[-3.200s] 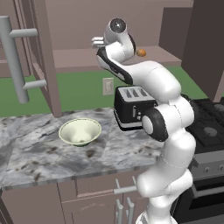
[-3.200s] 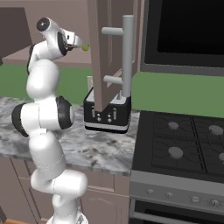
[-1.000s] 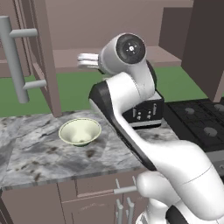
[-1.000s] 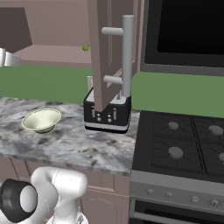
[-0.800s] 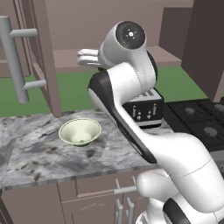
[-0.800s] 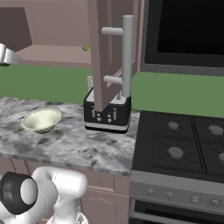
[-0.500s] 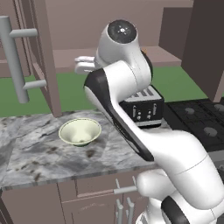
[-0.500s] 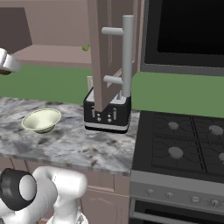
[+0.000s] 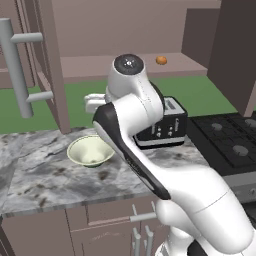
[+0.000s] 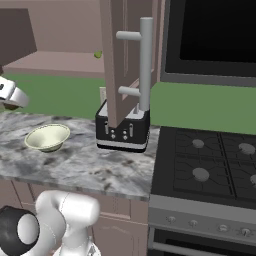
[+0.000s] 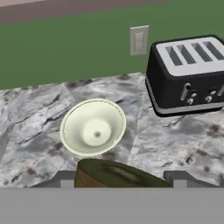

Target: Open the cabinet. Pick the kiwi and tangerine from the cabinet and place them into the bowl. Then close the cabinet.

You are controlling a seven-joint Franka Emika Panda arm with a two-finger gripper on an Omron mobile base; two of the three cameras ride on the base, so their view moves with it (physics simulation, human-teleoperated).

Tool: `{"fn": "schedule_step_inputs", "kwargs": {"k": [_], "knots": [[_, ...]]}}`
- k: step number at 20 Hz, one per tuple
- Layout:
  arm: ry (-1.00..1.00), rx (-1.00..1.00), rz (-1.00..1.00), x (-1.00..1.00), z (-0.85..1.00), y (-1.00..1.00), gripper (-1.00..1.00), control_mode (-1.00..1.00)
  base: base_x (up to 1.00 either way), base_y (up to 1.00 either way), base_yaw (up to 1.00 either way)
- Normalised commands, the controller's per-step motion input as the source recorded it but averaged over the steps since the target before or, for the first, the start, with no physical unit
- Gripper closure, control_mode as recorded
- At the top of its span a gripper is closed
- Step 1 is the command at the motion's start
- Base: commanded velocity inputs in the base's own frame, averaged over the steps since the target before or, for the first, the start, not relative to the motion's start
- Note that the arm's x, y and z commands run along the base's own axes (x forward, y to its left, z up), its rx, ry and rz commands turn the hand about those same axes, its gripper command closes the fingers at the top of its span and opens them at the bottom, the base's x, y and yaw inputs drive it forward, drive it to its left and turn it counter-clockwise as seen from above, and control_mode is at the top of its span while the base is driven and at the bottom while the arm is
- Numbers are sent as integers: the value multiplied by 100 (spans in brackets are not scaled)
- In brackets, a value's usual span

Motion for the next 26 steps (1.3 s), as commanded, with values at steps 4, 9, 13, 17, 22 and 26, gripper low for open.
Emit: {"fn": "schedule_step_inputs", "kwargs": {"k": [4, 9, 13, 17, 22, 26], "knots": [[2, 0, 0, 17, -61, 4, 100, -100, 0, 0, 0], [0, 3, 0, 38, -53, 4, 100, -100, 0, 0, 0], [2, 11, 0, 61, -54, 4, 100, -100, 0, 0, 0], [3, 17, 0, 62, -57, 11, 100, -100, 0, 0, 0], [1, 11, 0, 58, -57, 14, 100, -100, 0, 0, 0], [0, 6, 0, 53, -55, 12, 100, -100, 0, 0, 0]]}}
